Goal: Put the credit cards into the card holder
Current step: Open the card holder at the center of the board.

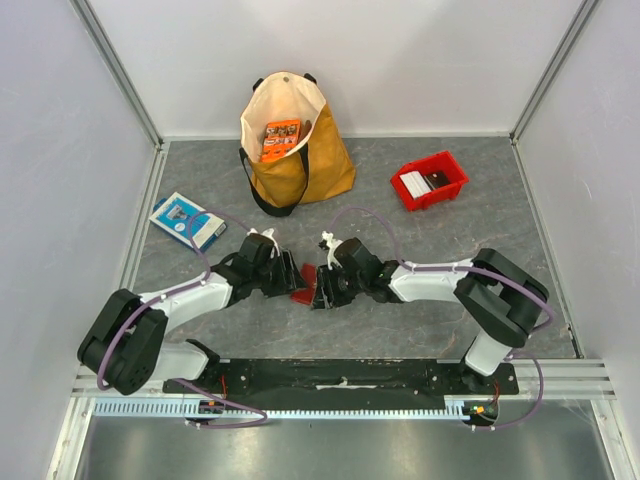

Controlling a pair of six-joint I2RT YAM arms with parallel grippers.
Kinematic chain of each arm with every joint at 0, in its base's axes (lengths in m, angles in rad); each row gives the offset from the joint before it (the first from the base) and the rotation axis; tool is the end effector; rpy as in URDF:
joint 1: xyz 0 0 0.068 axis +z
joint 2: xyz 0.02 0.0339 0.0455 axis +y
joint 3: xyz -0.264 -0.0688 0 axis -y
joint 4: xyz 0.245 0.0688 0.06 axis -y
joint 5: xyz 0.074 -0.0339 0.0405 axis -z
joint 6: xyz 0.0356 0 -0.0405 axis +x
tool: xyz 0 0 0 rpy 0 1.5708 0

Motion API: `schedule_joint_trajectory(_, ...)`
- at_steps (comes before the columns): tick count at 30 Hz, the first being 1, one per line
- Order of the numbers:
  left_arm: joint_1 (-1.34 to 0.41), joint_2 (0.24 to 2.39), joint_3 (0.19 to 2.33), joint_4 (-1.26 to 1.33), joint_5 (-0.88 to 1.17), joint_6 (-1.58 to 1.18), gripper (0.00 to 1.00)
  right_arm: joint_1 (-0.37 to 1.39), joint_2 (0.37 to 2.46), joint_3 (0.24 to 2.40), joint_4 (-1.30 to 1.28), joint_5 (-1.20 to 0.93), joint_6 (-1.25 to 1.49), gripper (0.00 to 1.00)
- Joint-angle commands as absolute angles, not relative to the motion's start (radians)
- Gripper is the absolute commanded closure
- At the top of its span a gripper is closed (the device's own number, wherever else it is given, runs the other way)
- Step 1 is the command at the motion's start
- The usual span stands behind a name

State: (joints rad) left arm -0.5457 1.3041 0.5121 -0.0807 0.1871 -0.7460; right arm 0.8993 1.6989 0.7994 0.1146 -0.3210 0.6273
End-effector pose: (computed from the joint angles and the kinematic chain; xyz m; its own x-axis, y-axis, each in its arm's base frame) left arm 0.1977 -0.1278 0.1524 -0.8964 -0.2359 -0.3753 0.0052 0.8411 -0.5409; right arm 0.1961 0.2648 0.1446 -0.8736 -0.2040 -0.4419 -0.4558 0.6613 0.5958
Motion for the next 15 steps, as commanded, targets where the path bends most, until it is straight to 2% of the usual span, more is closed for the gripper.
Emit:
schedule_joint_trajectory(1, -0.548, 1.318, 0.564, -0.091, 0.161, -0.68, 0.38, 0.933, 1.614, 0.785, 0.14, -0.325, 0.632, 0.56)
schedule_joint_trajectory(7, -0.549, 1.328, 0.604, -0.132, 0.161, -0.612, 0.38, 0.885, 1.476, 0.807, 0.002, -0.216, 0.487, 0.53)
schedule_joint_trajectory(11, -0.549, 1.328, 0.597, -0.135, 0.186, -0.581, 0.38, 0.756, 1.532, 0.879, -0.044, -0.368, 0.387, 0.52)
schedule_joint_trajectory(15, -0.548, 1.371, 0.598, -0.146, 0.218, -0.565, 0.38, 0.73, 1.646, 1.006, -0.112, -0.488, 0.249, 0.54)
